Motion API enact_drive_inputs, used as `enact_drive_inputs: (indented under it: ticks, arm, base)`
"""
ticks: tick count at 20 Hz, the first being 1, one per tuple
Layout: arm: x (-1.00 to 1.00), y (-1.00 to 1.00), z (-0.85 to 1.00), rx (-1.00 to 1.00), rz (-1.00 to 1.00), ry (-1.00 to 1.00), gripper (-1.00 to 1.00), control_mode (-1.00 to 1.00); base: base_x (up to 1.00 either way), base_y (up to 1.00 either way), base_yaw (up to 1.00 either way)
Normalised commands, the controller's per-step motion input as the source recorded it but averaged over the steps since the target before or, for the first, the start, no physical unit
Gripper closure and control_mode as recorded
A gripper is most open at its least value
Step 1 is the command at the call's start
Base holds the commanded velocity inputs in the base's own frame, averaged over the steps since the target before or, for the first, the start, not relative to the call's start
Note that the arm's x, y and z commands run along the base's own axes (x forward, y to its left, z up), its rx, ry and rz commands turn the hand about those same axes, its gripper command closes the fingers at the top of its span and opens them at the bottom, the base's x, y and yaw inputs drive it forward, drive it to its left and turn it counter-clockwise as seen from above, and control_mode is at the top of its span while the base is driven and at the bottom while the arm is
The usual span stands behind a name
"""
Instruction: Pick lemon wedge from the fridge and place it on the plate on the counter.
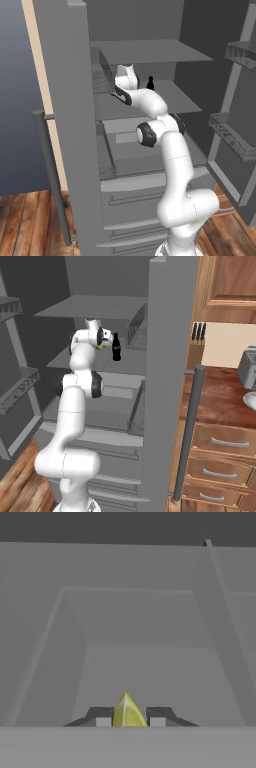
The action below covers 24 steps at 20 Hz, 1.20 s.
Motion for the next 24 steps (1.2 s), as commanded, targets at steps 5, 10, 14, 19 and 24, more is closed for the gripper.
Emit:
enact_drive_inputs:
  ticks: [5,10,14,19,24]
  arm:
    - [0.00,0.07,-0.19,0.00,0.00,0.02,1.00,-1.00]
    - [-0.14,0.04,-0.16,0.00,0.00,-0.01,1.00,-1.00]
    - [-0.16,0.01,-0.29,0.00,0.00,-0.03,1.00,-1.00]
    - [-0.10,0.00,-0.42,0.00,0.00,-0.09,1.00,-1.00]
    - [-0.04,0.00,-0.44,0.00,0.00,-0.12,1.00,-1.00]
  base:
    - [0.00,0.00,0.00]
    - [0.00,0.00,0.00]
    - [0.00,0.00,0.00]
    - [0.00,0.00,0.00]
    - [0.00,0.00,0.00]
